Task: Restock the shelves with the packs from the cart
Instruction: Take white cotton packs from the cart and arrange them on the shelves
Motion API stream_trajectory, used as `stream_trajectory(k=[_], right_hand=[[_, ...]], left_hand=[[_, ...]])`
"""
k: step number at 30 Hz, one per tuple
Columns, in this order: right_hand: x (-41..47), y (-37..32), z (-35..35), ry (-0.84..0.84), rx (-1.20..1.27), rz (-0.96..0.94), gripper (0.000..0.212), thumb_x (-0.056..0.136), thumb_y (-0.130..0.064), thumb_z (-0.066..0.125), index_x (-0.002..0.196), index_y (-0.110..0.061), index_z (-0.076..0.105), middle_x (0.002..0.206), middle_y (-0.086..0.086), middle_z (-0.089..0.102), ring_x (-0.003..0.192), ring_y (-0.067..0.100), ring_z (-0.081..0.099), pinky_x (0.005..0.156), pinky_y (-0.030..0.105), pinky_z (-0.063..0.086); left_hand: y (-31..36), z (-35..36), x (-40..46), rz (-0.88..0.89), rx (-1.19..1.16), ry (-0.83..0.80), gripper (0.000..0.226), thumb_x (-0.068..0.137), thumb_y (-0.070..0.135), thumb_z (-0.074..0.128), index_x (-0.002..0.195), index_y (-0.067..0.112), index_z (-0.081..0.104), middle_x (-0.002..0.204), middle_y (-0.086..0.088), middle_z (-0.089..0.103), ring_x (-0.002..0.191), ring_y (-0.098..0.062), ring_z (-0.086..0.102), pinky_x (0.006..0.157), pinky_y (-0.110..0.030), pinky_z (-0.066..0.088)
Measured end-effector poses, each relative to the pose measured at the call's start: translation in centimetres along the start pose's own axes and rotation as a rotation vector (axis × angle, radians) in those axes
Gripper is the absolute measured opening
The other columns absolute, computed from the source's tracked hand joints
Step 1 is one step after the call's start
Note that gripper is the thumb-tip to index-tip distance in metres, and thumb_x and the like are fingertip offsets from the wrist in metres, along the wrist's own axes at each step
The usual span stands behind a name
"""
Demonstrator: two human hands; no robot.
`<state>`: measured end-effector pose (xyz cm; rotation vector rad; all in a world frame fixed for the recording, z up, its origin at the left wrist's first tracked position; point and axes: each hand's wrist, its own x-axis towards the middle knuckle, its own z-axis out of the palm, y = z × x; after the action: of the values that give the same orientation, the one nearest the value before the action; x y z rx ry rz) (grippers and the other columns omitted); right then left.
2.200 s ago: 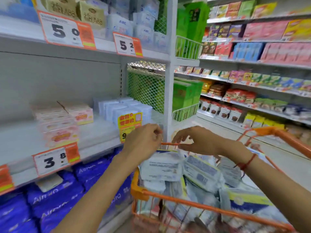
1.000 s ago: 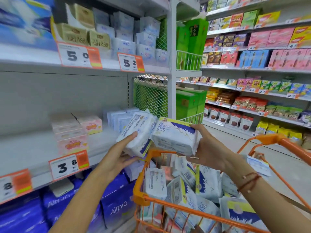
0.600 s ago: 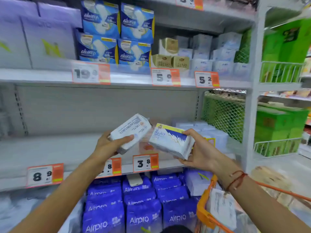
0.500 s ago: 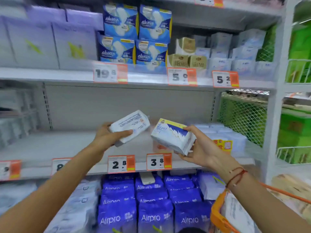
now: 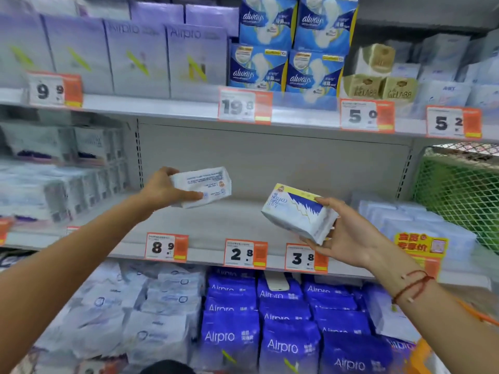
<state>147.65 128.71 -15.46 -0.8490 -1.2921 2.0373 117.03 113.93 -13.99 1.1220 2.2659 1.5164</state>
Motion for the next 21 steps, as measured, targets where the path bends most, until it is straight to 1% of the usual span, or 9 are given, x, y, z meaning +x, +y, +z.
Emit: stream_trajectory(k=[2,5,8,10,12,14,17,19,21], right_hand=[[1.7,-0.2,1.1,0.013,-0.028,-0.013,0.028,0.080,-0.028,0.066,0.106,-0.018,0.060,0.104,0.010,0.062,0.095,0.028,0.059,0.081,0.039,0.053],[5.4,-0.1,3.5,0.030,-0.087,-0.015,0.036,0.081,-0.029,0.067,0.115,-0.018,0.059,0.106,0.012,0.061,0.095,0.029,0.058,0.084,0.040,0.051],[10.0,0.3,6.4,0.026,-0.149,-0.013,0.030,0.082,-0.031,0.065,0.109,-0.019,0.060,0.103,0.011,0.060,0.095,0.030,0.056,0.089,0.040,0.049],[13.4,0.8,8.5,0.029,-0.237,-0.020,0.020,0.083,-0.034,0.061,0.099,-0.023,0.060,0.095,0.005,0.060,0.087,0.024,0.056,0.089,0.036,0.046],[16.9,1.2,10.3,0.031,-0.334,-0.049,0.014,0.083,-0.037,0.057,0.092,-0.026,0.057,0.084,-0.001,0.059,0.076,0.016,0.053,0.076,0.030,0.042],[20.1,1.5,11.3,-0.025,-0.430,-0.075,0.012,0.085,-0.036,0.055,0.088,-0.024,0.057,0.079,-0.003,0.060,0.070,0.013,0.053,0.067,0.027,0.039],[23.5,2.2,12.0,-0.120,-0.617,-0.069,0.015,0.088,-0.031,0.057,0.096,-0.019,0.062,0.085,-0.002,0.065,0.076,0.013,0.059,0.069,0.024,0.043],[25.0,2.7,12.2,-0.137,-0.823,-0.079,0.024,0.086,-0.029,0.065,0.106,-0.017,0.061,0.095,-0.004,0.065,0.085,0.010,0.059,0.068,0.015,0.045],[25.9,3.3,12.5,-0.202,-0.951,-0.092,0.032,0.084,-0.022,0.068,0.114,-0.014,0.062,0.105,-0.004,0.067,0.087,0.007,0.061,0.065,0.007,0.047]], left_hand=[[-1.0,-0.8,1.2,0.052,0.086,-0.014,0.080,0.060,0.022,0.089,0.127,0.010,0.047,0.115,-0.007,0.059,0.100,-0.023,0.058,0.084,-0.036,0.052],[-3.1,-1.8,3.7,0.143,0.216,0.001,0.078,0.059,0.020,0.089,0.125,0.016,0.047,0.111,-0.004,0.058,0.099,-0.024,0.057,0.088,-0.040,0.051],[-5.3,-2.6,6.7,0.151,0.293,-0.032,0.076,0.064,0.018,0.087,0.127,0.018,0.044,0.109,-0.004,0.057,0.098,-0.026,0.058,0.088,-0.040,0.051],[-7.1,-2.9,8.9,0.119,0.270,-0.102,0.074,0.067,0.012,0.084,0.128,0.019,0.043,0.110,-0.004,0.056,0.096,-0.023,0.056,0.080,-0.029,0.052],[-9.0,-3.1,11.1,0.098,0.236,-0.167,0.073,0.068,0.001,0.081,0.127,0.018,0.042,0.111,-0.003,0.052,0.093,-0.016,0.052,0.067,-0.008,0.044],[-11.0,-3.1,13.1,0.082,0.220,-0.235,0.072,0.066,-0.015,0.076,0.123,0.013,0.043,0.109,-0.006,0.052,0.087,-0.013,0.051,0.059,-0.003,0.042],[-13.0,-3.1,14.8,0.008,0.143,-0.309,0.071,0.057,-0.025,0.069,0.114,0.012,0.048,0.100,-0.007,0.052,0.077,-0.010,0.051,0.052,-0.010,0.045],[-13.9,-3.3,15.4,-0.041,0.130,-0.357,0.065,0.056,-0.016,0.066,0.109,0.019,0.052,0.110,-0.009,0.050,0.084,-0.014,0.051,0.060,-0.019,0.046],[-14.6,-3.7,15.5,-0.111,0.164,-0.393,0.062,0.058,-0.005,0.065,0.110,0.027,0.054,0.121,-0.009,0.047,0.100,-0.021,0.050,0.072,-0.028,0.046]])
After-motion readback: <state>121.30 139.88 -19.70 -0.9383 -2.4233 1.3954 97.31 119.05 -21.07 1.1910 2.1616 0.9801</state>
